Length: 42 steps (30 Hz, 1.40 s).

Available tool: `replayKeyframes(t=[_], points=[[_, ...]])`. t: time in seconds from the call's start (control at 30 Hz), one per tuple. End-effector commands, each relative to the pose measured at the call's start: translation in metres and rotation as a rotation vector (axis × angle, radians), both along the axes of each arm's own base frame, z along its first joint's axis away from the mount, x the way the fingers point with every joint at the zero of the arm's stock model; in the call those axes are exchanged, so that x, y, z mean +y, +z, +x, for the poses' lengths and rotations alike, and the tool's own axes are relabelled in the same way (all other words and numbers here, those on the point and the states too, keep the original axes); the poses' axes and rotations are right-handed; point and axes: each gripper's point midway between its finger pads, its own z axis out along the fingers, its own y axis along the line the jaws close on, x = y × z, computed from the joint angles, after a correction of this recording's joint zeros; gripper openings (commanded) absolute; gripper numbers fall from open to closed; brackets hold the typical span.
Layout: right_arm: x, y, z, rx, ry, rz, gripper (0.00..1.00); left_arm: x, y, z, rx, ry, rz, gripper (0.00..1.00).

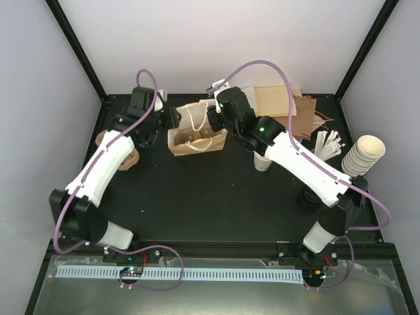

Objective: Pack the takeout coffee

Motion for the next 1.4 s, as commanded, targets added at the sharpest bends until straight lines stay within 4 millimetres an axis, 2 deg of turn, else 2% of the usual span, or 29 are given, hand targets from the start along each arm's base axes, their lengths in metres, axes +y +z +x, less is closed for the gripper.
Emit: replayKeyframes(t=[0.0,0.03,0.1,0.13,0.23,0.3,0.43,0.5,0.53,0.6,0.63,0.67,0.83,1.0,1.13,1.23,1.37], points=[[-0.021,0.037,-0.017,-0.057,0.016,-0.005,0.37,0.004,0.003,0.021,0.094,-0.051,-0.005,0.56],[-0.025,0.039,-0.021,-0.060,0.015,-0.005,0.37,0.005,0.010,0.028,0.080,-0.050,-0.015,0.58],[-0.035,0.037,-0.028,-0.057,0.005,-0.007,0.48,0.004,0.020,0.034,0.066,-0.062,-0.035,0.63],[-0.040,0.036,-0.033,-0.053,0.003,-0.007,0.49,0.003,0.028,0.034,0.050,-0.073,-0.041,0.67],[-0.055,0.026,-0.048,-0.027,0.002,-0.006,0.49,0.003,0.059,0.025,-0.035,-0.097,-0.052,0.88],[-0.064,0.017,-0.058,-0.001,-0.005,-0.001,0.51,0.004,0.081,0.016,-0.110,-0.106,-0.058,0.97],[-0.083,-0.001,-0.079,0.059,-0.016,0.012,0.53,0.016,0.111,-0.008,-0.220,-0.078,-0.054,0.99],[-0.095,-0.010,-0.090,0.089,-0.031,0.022,0.56,0.026,0.116,-0.026,-0.239,-0.053,-0.026,0.99],[-0.100,-0.016,-0.094,0.110,-0.042,0.020,0.62,0.035,0.114,-0.036,-0.243,-0.025,-0.007,0.99],[-0.116,-0.029,-0.101,0.150,-0.108,0.018,0.87,0.046,0.101,-0.055,-0.229,0.011,0.011,0.99],[-0.123,-0.036,-0.104,0.169,-0.136,0.011,0.96,0.050,0.091,-0.066,-0.217,0.021,0.012,0.99],[-0.127,-0.044,-0.107,0.189,-0.145,0.003,0.99,0.052,0.080,-0.077,-0.203,0.024,0.010,0.99],[-0.137,-0.094,-0.118,0.275,-0.171,-0.057,1.00,0.060,0.006,-0.120,-0.092,0.036,-0.002,0.99],[-0.134,-0.133,-0.126,0.369,-0.159,-0.077,1.00,0.064,-0.052,-0.146,0.016,0.100,-0.083,0.99],[-0.125,-0.149,-0.132,0.410,-0.125,-0.037,1.00,0.046,-0.075,-0.151,0.043,0.064,-0.210,0.99],[-0.121,-0.147,-0.133,0.422,-0.119,-0.009,1.00,0.055,-0.087,-0.144,0.046,0.108,-0.164,0.99],[-0.123,-0.143,-0.138,0.438,-0.113,-0.008,1.00,0.072,-0.086,-0.131,0.122,0.173,-0.031,0.99]])
